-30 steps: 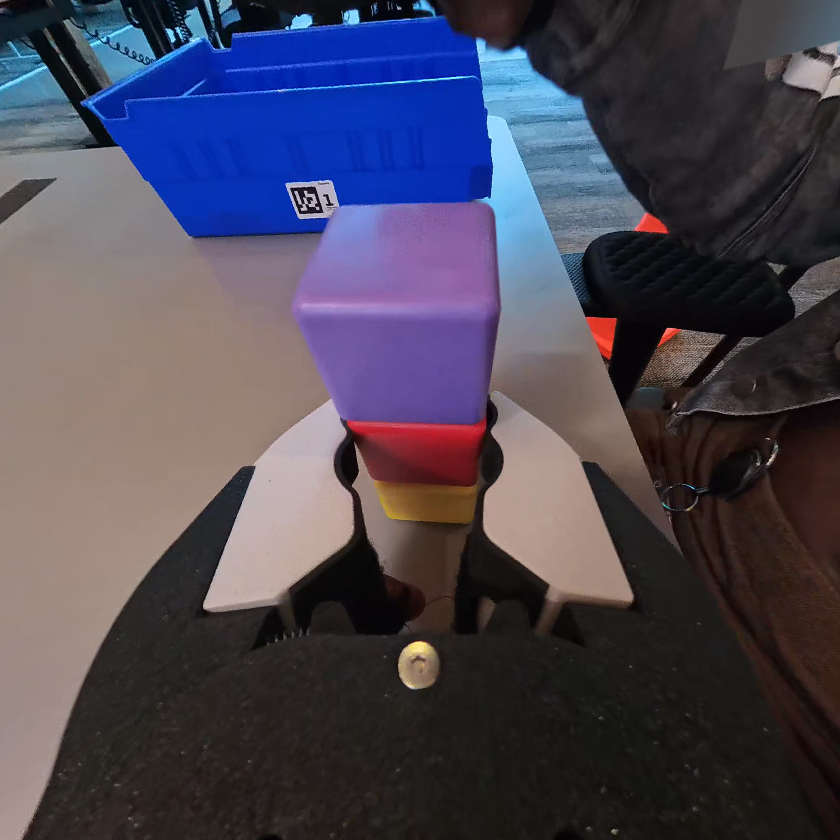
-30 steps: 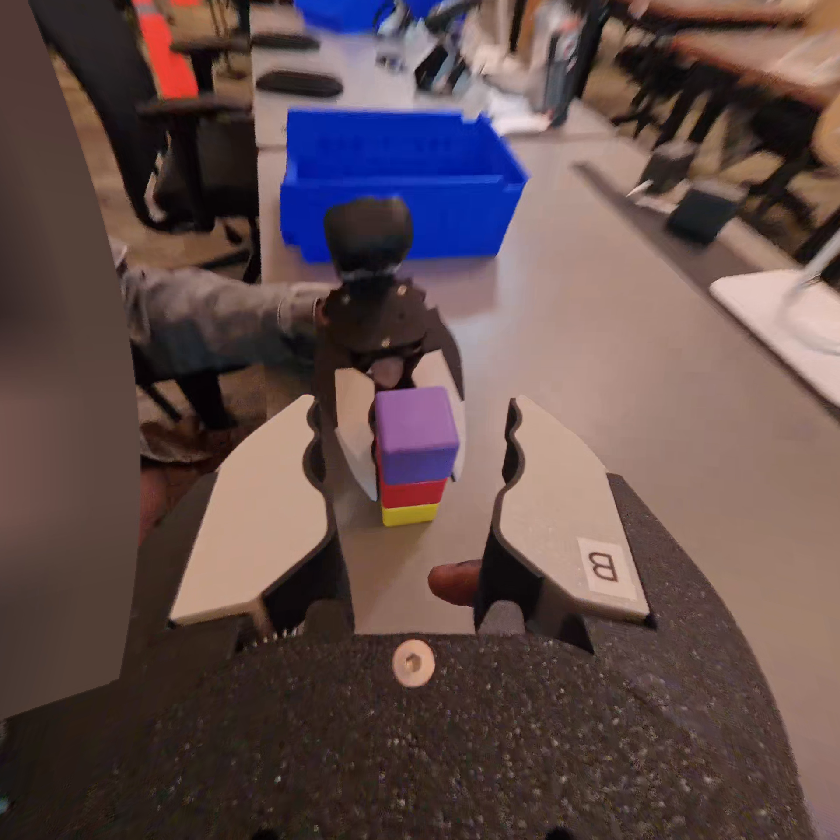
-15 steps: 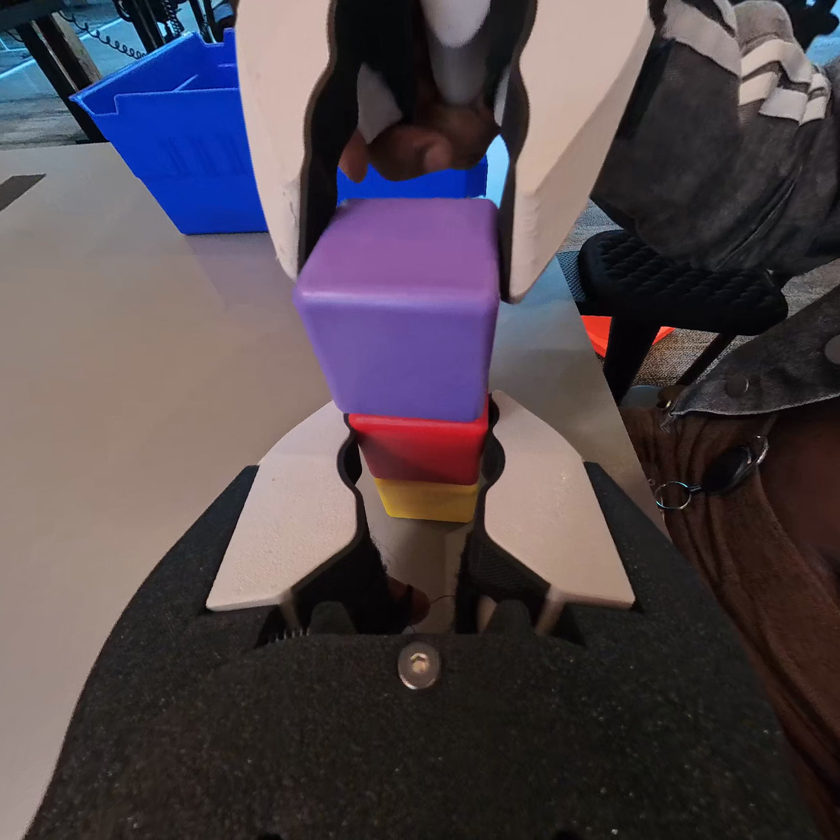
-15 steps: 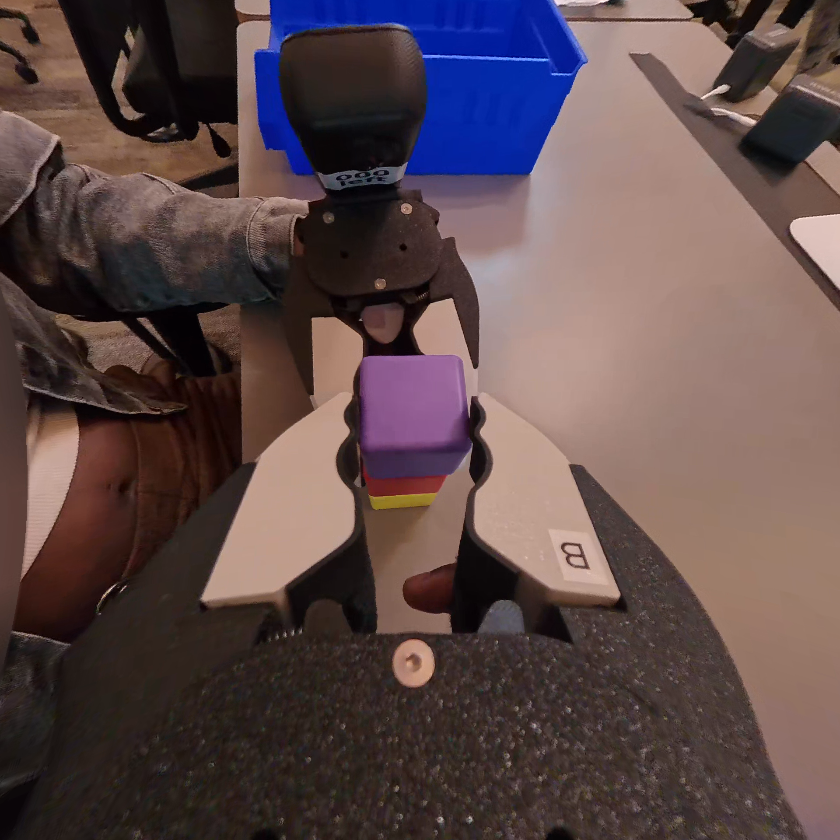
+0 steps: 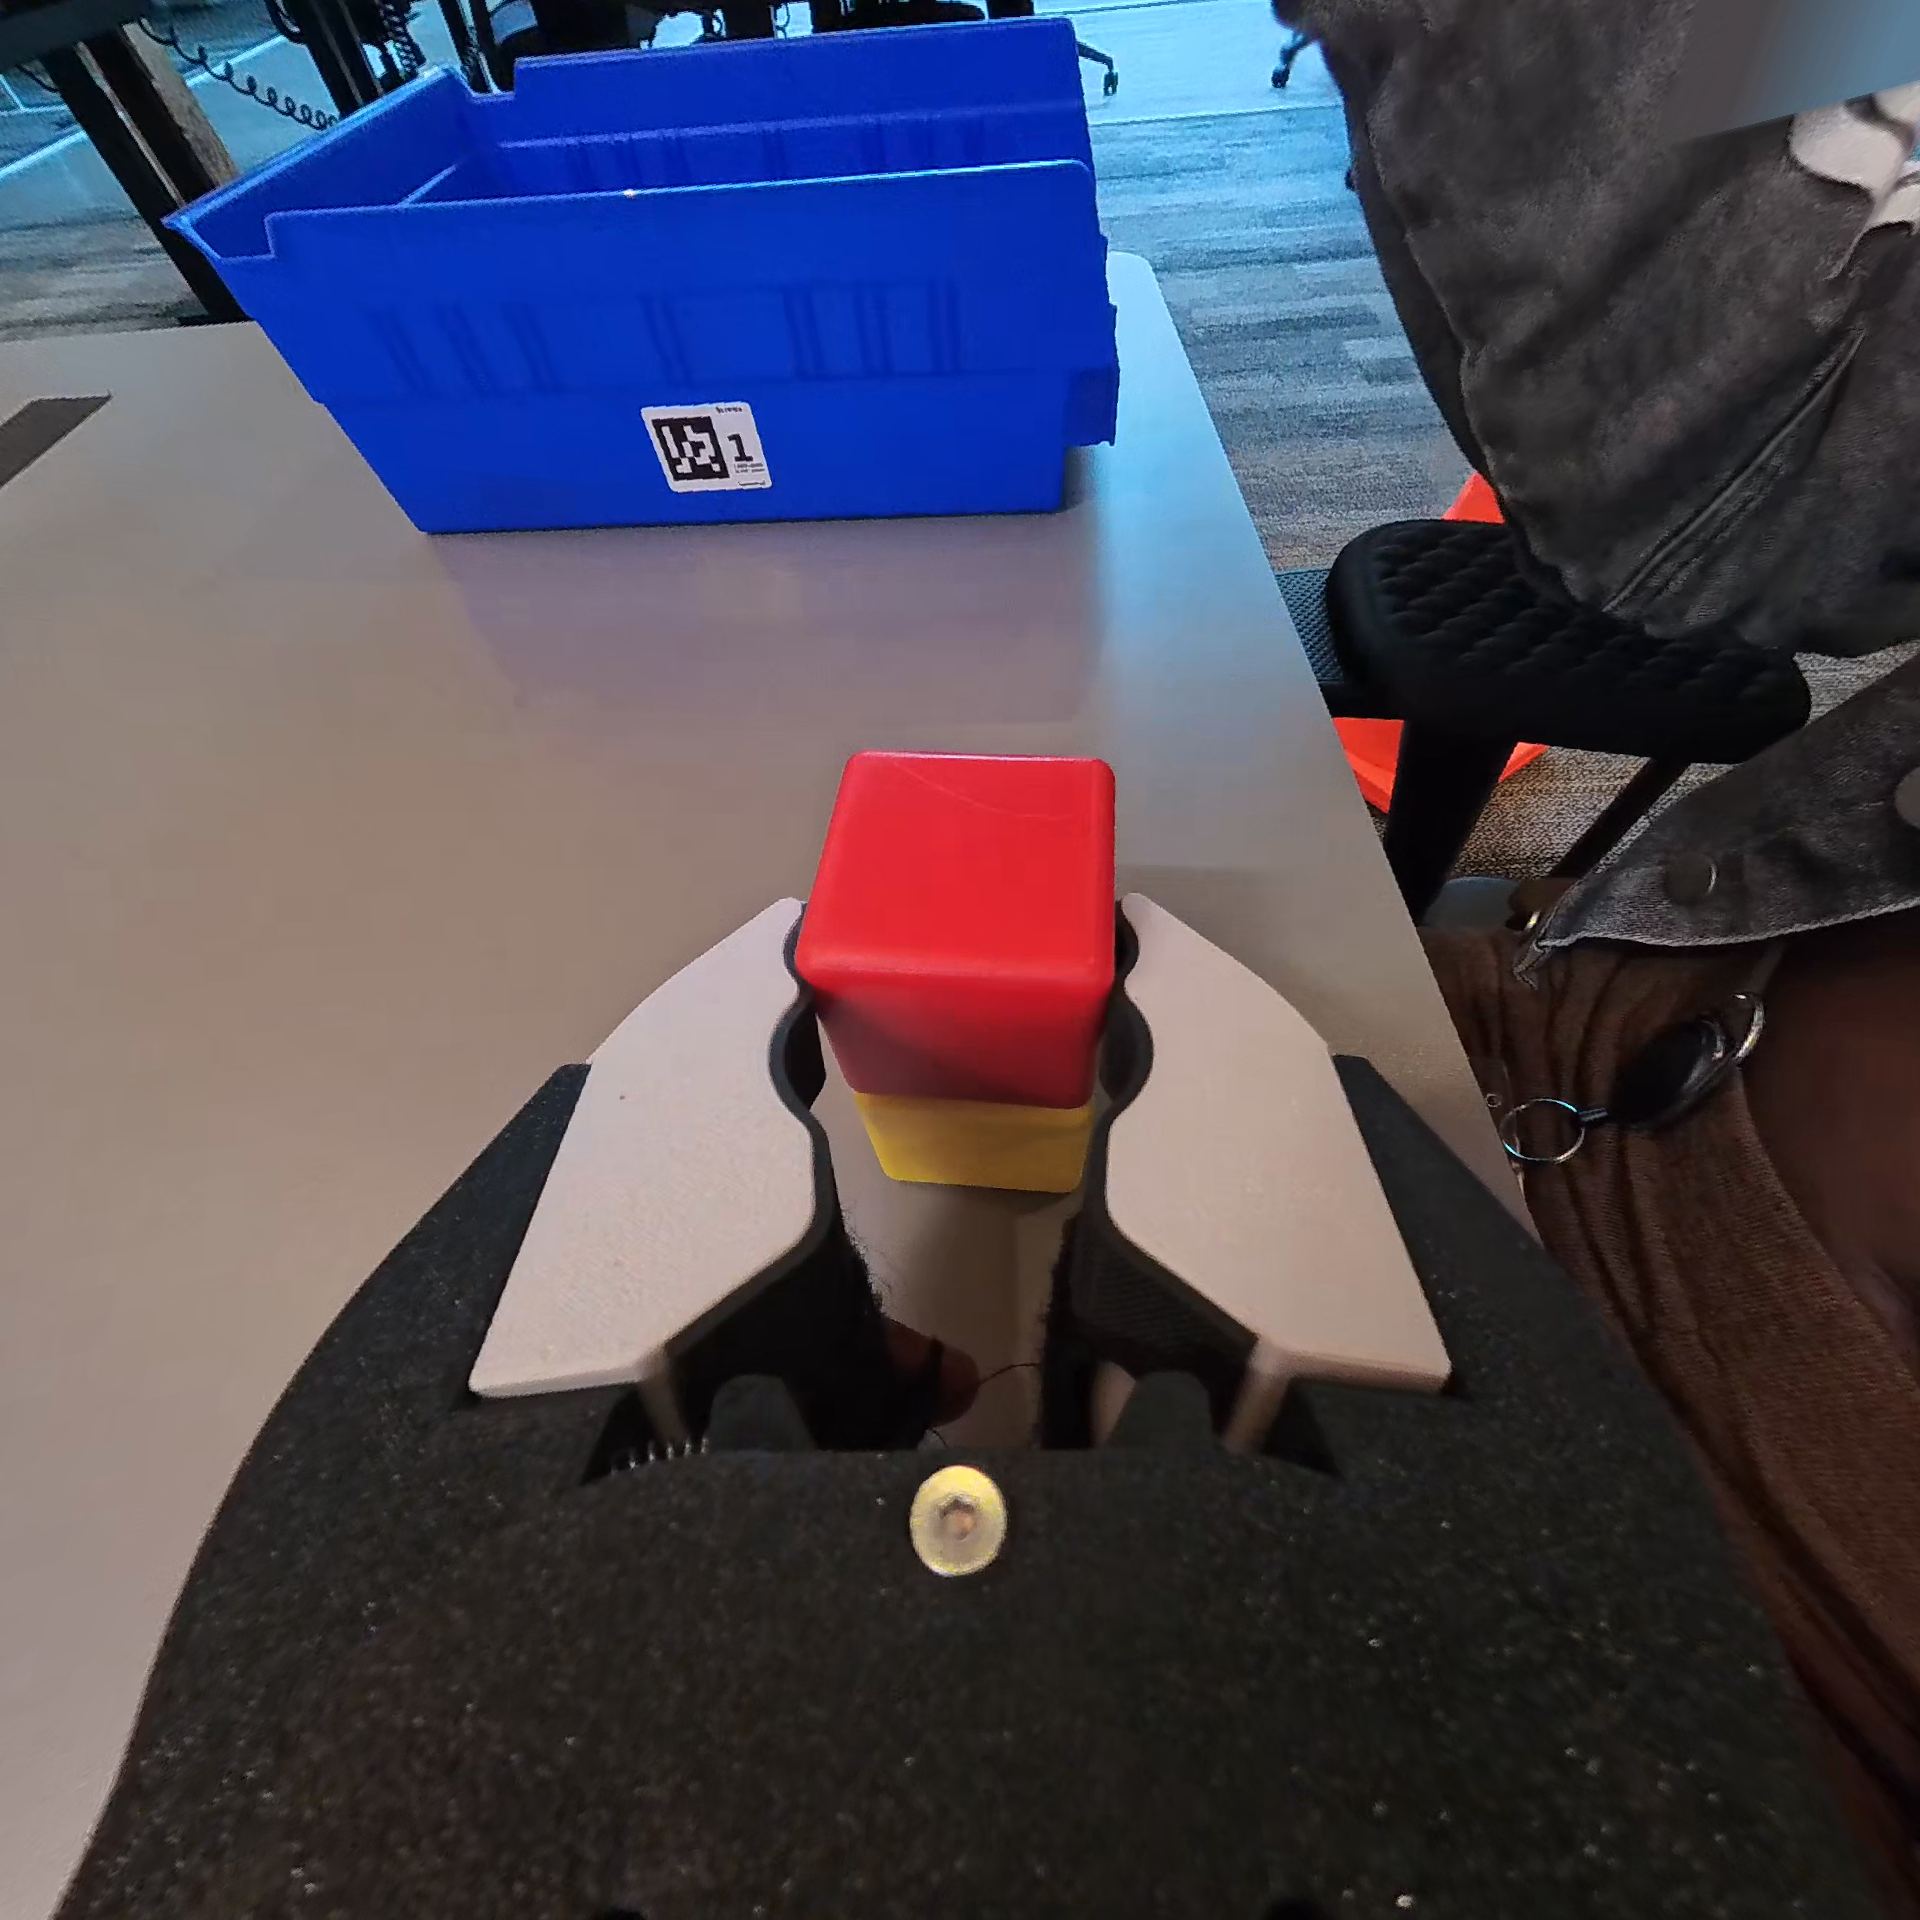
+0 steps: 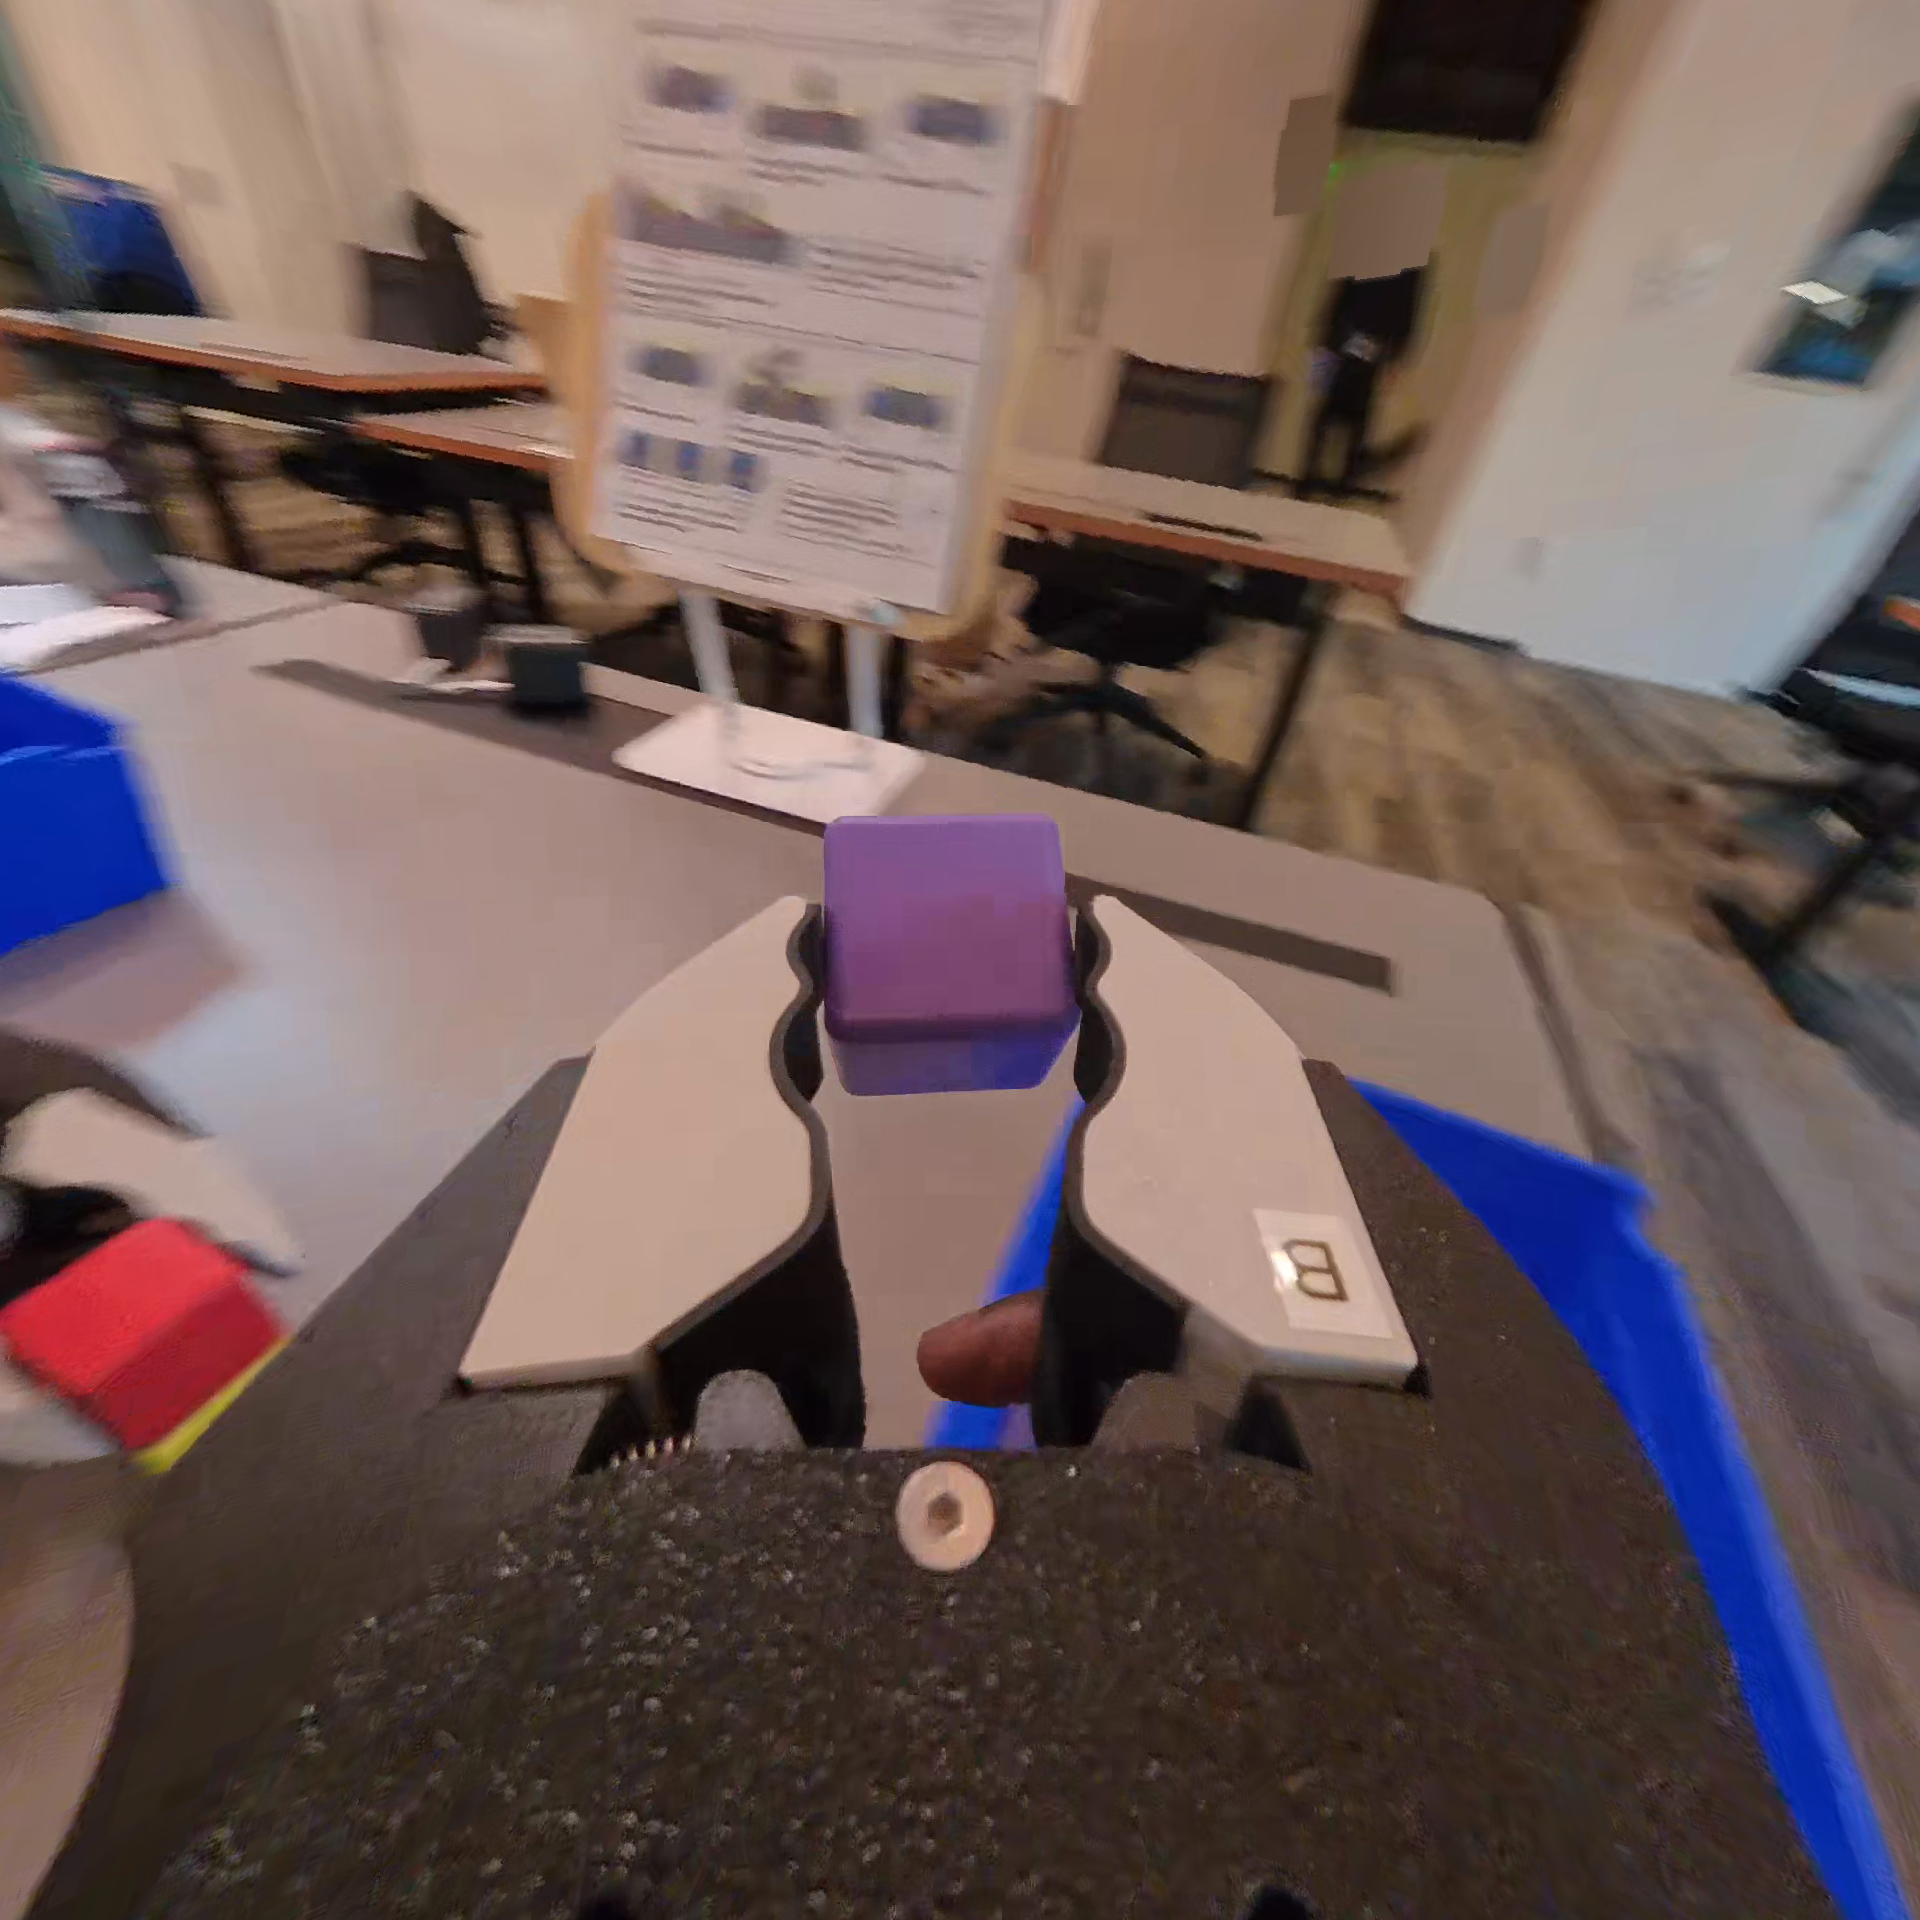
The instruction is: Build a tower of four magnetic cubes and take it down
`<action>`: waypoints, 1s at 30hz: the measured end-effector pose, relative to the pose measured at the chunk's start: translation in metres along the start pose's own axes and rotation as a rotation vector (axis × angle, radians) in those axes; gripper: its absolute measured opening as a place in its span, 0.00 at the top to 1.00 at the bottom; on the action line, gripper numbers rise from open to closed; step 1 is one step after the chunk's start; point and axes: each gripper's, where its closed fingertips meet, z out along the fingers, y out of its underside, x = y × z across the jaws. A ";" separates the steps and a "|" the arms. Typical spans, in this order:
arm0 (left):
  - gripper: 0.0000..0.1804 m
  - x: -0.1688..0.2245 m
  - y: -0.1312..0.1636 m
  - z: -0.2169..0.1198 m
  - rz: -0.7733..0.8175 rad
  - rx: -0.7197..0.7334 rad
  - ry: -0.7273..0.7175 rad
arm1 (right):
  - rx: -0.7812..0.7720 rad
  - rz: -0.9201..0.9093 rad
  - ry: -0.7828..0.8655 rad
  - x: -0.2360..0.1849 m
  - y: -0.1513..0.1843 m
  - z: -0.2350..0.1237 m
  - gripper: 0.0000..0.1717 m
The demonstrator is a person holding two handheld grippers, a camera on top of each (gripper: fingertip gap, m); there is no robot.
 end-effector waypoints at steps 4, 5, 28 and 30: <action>0.72 0.000 0.000 0.000 0.001 0.001 0.000 | -0.153 0.074 0.272 0.080 0.054 -0.003 0.74; 0.72 0.000 0.000 0.000 0.001 0.001 0.000 | -0.194 0.099 0.320 0.096 0.072 -0.002 0.73; 0.72 0.001 -0.002 0.000 0.003 0.007 0.008 | -0.716 0.246 0.553 0.171 0.236 -0.009 0.65; 0.71 0.001 -0.002 0.000 0.010 0.010 0.004 | -0.598 0.232 0.570 0.169 0.212 -0.006 0.55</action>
